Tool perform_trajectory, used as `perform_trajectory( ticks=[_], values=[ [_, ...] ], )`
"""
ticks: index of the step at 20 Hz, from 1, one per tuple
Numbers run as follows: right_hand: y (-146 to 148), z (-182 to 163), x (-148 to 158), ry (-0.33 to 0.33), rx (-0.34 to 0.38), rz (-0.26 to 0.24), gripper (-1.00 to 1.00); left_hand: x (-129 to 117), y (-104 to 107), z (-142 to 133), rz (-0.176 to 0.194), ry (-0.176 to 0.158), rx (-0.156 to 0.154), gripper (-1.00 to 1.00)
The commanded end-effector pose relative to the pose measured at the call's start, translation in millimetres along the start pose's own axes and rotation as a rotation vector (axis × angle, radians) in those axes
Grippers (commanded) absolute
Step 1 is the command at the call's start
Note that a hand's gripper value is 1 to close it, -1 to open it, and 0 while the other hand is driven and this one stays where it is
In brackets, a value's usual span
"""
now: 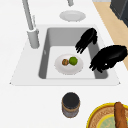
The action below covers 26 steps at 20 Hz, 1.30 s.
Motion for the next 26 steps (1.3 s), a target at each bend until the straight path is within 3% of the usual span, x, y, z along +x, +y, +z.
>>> perform_trajectory(
  ticks=[1, 4, 7, 10, 11, 12, 19, 20, 26],
  values=[
    [8.2, -5.5, 4.6, -0.020, 0.098, 0.056, -1.00, 0.0, 0.0, 0.0, 0.000, 0.000, 0.000, 0.00],
    [6.2, -3.2, 15.6, -0.048, 0.069, 0.097, -1.00, 0.0, 0.0, 0.0, 0.000, 0.000, 0.000, 0.00],
    [5.8, -16.9, 15.0, -0.036, 0.140, 0.115, -1.00, 0.0, 0.0, 0.0, 0.000, 0.000, 0.000, 0.00],
    [7.0, -28.9, 15.7, -0.044, 0.159, 0.119, -1.00, 0.0, 0.0, 0.0, 0.000, 0.000, 0.000, 0.00],
    [7.3, -32.2, 17.7, -0.046, 0.164, 0.119, 1.00, 0.0, 0.0, 0.0, 0.000, 0.000, 0.000, 0.00],
    [6.1, -34.5, 18.6, -0.054, 0.160, 0.137, 1.00, 0.0, 0.0, 0.0, 0.000, 0.000, 0.000, 0.00],
    [7.9, -37.8, 15.3, -0.097, 0.116, 0.096, 1.00, 0.0, 0.0, 0.0, 0.000, 0.000, 0.000, 0.00],
    [8.5, -38.5, 13.3, -0.104, 0.117, 0.097, -1.00, 0.0, 0.0, 0.0, 0.000, 0.000, 0.000, 0.00],
    [12.4, -25.0, 2.8, -0.167, 0.133, 0.108, -1.00, 0.0, 0.0, 0.0, 0.000, 0.000, 0.000, 0.00]
  ],
)
